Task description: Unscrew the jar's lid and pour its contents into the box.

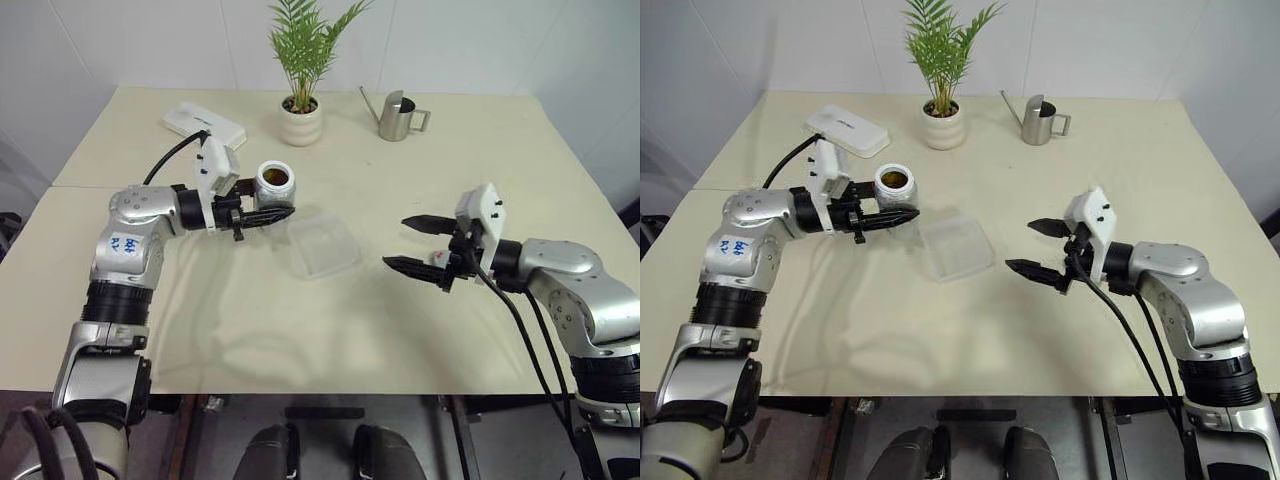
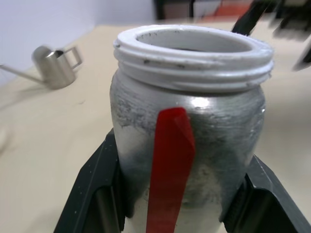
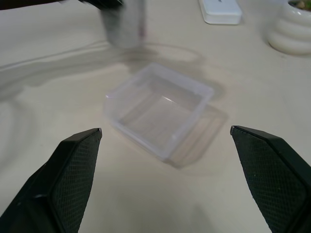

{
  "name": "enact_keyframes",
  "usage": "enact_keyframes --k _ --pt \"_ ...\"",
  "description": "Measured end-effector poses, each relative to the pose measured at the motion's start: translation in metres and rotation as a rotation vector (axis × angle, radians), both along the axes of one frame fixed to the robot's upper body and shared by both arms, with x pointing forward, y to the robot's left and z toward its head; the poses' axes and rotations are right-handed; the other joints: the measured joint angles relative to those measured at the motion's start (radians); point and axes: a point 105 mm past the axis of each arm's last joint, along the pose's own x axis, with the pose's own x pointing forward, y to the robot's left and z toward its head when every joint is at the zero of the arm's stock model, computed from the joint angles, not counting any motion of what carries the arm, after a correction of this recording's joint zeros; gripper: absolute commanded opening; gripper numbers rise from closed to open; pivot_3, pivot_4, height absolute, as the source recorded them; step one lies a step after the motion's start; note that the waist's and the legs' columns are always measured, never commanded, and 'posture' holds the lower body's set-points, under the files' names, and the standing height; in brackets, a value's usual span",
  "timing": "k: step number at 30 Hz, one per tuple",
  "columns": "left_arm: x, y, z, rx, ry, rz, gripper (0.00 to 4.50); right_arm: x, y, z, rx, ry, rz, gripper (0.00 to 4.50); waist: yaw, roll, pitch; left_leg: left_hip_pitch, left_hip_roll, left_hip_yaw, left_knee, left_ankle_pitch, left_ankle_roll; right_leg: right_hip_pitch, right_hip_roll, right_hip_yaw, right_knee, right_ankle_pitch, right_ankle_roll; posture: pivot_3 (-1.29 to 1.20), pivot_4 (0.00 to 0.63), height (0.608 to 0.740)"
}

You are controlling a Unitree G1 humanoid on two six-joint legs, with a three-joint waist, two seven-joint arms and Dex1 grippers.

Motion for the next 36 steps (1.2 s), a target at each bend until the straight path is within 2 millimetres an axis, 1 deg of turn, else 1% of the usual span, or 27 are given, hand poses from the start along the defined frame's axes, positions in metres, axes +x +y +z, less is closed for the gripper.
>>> enact_keyframes --k 2,5,6,9,11,13,16,18,22,26,28,31,36 --pt "0.009 -0.007 -0.002 0.117 -0.134 0.049 1.93 -0.003 -0.001 -0.005 0.0 0.01 -0.008 4.46 0.01 0.0 0.0 0.0 0.0 0.001 0.0 0.0 0.001 0.0 0.0 0.0 -0.001 0.0 0.0 0.0 0.15 0.74" --pt "0.016 -0.016 0.007 0.249 -0.4 0.095 1.93 -0.005 -0.004 -0.016 0.002 0.041 -0.029 4.46 0.015 0.0 0.0 -0.001 0.0 0.001 0.0 -0.001 0.002 0.0 0.0 0.0 -0.002 0.001 0.001 0.0 0.15 0.74" --pt "0.018 -0.018 0.011 0.314 -0.509 0.119 1.93 -0.005 -0.004 -0.016 0.004 0.042 -0.034 4.46 0.015 0.0 0.0 -0.001 0.0 0.002 0.0 -0.001 0.002 0.0 0.0 0.0 -0.003 0.001 0.002 0.0 0.15 0.74" --pt "0.024 -0.022 0.03 0.543 -0.914 0.197 1.93 -0.006 -0.004 -0.015 0.026 0.034 -0.049 4.46 0.014 0.0 0.0 -0.001 0.0 0.002 0.0 -0.001 0.002 0.0 0.0 0.001 -0.002 0.001 0.002 0.0 0.15 0.74" --pt "0.025 -0.027 0.038 0.68 -1.169 0.203 1.93 -0.004 -0.005 -0.014 0.038 0.03 -0.068 4.46 0.013 0.0 0.0 0.0 0.0 0.003 -0.001 -0.002 0.003 0.0 0.0 0.002 -0.002 0.001 0.002 0.0 0.15 0.74" --pt "0.025 -0.033 0.035 0.796 -1.385 0.176 1.93 -0.004 -0.005 -0.013 0.054 0.028 -0.072 4.46 0.014 0.0 0.0 0.0 0.0 0.003 -0.001 -0.002 0.003 -0.001 0.0 0.003 -0.001 0.001 0.002 0.0 0.15 0.74" --pt "0.029 -0.039 0.021 0.867 -1.58 0.164 1.93 -0.003 -0.003 -0.013 0.069 0.028 -0.079 4.46 0.014 0.0 0.0 -0.001 0.0 0.003 -0.001 -0.002 0.003 -0.002 0.0 0.003 -0.001 0.001 0.002 0.0 0.15 0.74" --pt "0.03 -0.043 0.014 0.884 -1.655 0.149 1.93 -0.002 -0.002 -0.013 0.08 0.029 -0.08 4.46 0.014 0.0 0.0 -0.002 0.0 0.003 -0.001 -0.002 0.003 -0.003 0.0 0.003 -0.001 0.001 0.002 0.0 0.15 0.74" --pt "0.029 -0.057 0.013 0.894 -1.794 0.097 1.93 -0.002 0.001 -0.013 0.108 0.034 -0.08 4.46 0.016 0.0 0.0 -0.003 0.0 0.004 -0.001 -0.002 0.004 -0.003 -0.001 0.002 -0.001 0.001 0.002 0.0 0.15 0.74" --pt "0.028 -0.069 0.0 0.903 -1.869 0.041 1.93 -0.001 0.003 -0.014 0.123 0.042 -0.091 4.46 0.014 0.0 0.0 -0.003 0.0 0.004 0.0 -0.002 0.004 -0.003 -0.001 0.002 -0.001 0.001 0.003 0.0 0.15 0.74" --pt "0.027 -0.07 -0.004 0.907 -1.876 0.028 1.93 0.0 0.003 -0.014 0.129 0.042 -0.095 4.46 0.014 0.0 0.0 -0.003 0.0 0.004 0.001 -0.002 0.004 -0.003 -0.001 0.002 0.0 0.001 0.002 0.0 0.15 0.74" --pt "0.028 -0.068 -0.003 0.916 -1.878 0.038 1.93 0.0 0.004 -0.014 0.137 0.043 -0.097 4.46 0.011 0.0 0.0 -0.002 0.0 0.004 0.001 -0.002 0.004 -0.003 -0.001 0.003 0.0 0.001 0.002 0.0 0.15 0.74" --pt "0.03 -0.056 -0.002 0.951 -1.879 0.057 1.93 -0.003 0.005 -0.015 0.144 0.048 -0.092 4.46 0.012 0.0 0.0 -0.002 0.0 0.004 0.002 -0.002 0.004 -0.003 -0.001 0.003 0.001 0.001 0.002 0.0 0.15 0.74"
